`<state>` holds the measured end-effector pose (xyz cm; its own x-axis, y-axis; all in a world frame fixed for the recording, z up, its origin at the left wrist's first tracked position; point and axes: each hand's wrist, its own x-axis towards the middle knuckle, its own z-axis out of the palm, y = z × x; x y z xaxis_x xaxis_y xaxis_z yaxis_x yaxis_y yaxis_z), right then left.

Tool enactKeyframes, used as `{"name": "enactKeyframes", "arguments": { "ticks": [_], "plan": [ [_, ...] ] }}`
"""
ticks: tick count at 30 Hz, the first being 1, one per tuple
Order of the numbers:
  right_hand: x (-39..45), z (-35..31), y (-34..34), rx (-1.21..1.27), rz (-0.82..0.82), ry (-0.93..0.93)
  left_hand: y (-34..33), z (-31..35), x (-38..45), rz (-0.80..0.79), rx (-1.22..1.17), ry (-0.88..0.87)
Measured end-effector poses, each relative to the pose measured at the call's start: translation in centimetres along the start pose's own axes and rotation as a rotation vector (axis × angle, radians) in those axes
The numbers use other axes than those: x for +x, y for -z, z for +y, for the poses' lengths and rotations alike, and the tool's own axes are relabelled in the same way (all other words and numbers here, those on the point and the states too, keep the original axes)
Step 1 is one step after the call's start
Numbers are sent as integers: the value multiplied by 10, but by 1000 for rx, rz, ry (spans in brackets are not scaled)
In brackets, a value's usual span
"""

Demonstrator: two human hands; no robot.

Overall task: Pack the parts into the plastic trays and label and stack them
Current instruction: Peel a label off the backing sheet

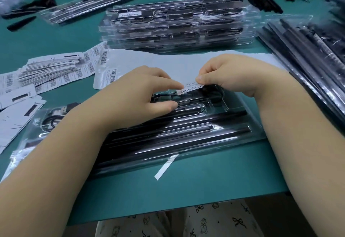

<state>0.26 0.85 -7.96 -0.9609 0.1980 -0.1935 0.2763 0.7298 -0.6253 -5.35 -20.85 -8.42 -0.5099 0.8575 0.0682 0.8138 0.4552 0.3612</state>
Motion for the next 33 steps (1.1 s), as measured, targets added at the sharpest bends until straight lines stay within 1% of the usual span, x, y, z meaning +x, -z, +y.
{"name": "enactKeyframes", "arguments": {
  "ticks": [6,9,11,13,15,17,20,22,24,26,28,31,33],
  "plan": [
    [-3,-2,-3,-27,-11,64,0,2,1,-50,3,40],
    [-2,0,-4,-60,-3,88,0,4,1,-25,48,18],
    [0,4,-2,-30,28,97,1,5,0,5,82,-31],
    [1,9,1,0,91,107,1,7,0,0,63,-55],
    [3,12,2,-55,149,152,1,9,1,-52,34,-47],
    [3,10,-3,-134,160,208,0,10,1,-108,26,-36],
    [3,4,-12,-213,65,274,0,9,1,-183,38,-11],
    [3,3,-12,-219,11,275,1,8,2,-163,39,3],
    [2,5,-6,-136,-28,247,5,6,1,-88,12,16],
    [3,9,-1,-80,-61,245,8,4,0,-51,-20,33],
    [3,12,2,-41,-85,256,8,4,-1,-48,-19,31],
    [3,17,6,69,-132,255,5,11,-1,-39,-7,-16],
    [1,19,9,104,-187,266,1,17,0,-112,18,-56]
  ]
}}
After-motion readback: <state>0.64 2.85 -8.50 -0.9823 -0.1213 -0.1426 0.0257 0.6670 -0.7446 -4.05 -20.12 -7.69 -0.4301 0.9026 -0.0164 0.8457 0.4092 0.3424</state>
